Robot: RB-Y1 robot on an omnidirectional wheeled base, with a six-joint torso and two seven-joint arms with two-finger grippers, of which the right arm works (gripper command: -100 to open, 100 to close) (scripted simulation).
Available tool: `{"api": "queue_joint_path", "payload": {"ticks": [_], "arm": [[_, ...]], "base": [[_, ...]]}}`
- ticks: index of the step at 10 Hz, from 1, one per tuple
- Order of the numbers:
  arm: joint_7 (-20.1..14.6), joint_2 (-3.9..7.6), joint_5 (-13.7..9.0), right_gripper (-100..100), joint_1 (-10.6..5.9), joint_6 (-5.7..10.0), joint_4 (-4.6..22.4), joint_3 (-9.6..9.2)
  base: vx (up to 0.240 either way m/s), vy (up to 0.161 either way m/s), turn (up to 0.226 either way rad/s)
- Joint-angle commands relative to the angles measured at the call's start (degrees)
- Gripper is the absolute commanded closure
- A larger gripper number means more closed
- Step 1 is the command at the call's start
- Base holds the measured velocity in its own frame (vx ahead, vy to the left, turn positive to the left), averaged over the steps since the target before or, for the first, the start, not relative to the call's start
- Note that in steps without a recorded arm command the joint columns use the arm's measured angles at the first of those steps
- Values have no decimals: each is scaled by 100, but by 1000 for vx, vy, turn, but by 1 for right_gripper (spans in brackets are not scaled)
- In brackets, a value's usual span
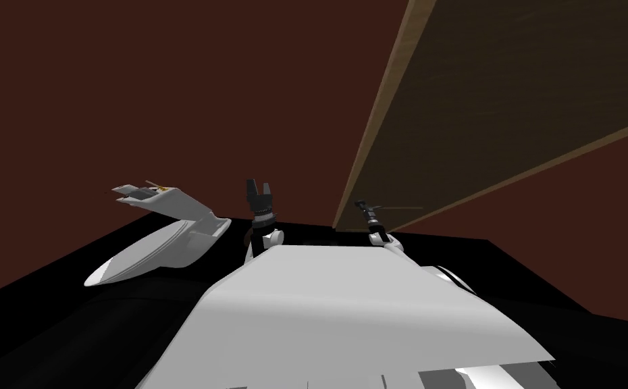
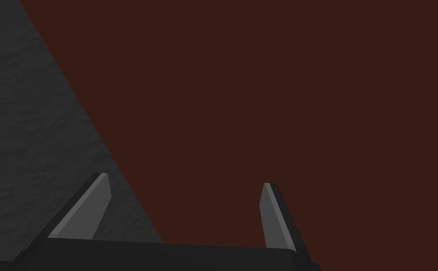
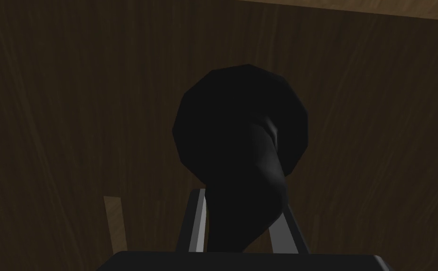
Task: Pull the door open
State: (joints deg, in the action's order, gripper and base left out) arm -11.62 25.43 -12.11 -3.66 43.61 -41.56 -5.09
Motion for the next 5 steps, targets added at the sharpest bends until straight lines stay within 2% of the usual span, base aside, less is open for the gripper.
{"api": "queue_joint_path", "payload": {"ticks": [1,2,3,5], "arm": [[5,2,2,100,2,5,-2,0],[-116,113,12,100,100,139,-8,-89],[-153,148,16,100,131,183,-11,-117],[-325,315,33,100,277,390,-25,-247]], "base": [[0,0,0],[-76,-55,164],[-143,-93,154],[-204,-99,189]]}}
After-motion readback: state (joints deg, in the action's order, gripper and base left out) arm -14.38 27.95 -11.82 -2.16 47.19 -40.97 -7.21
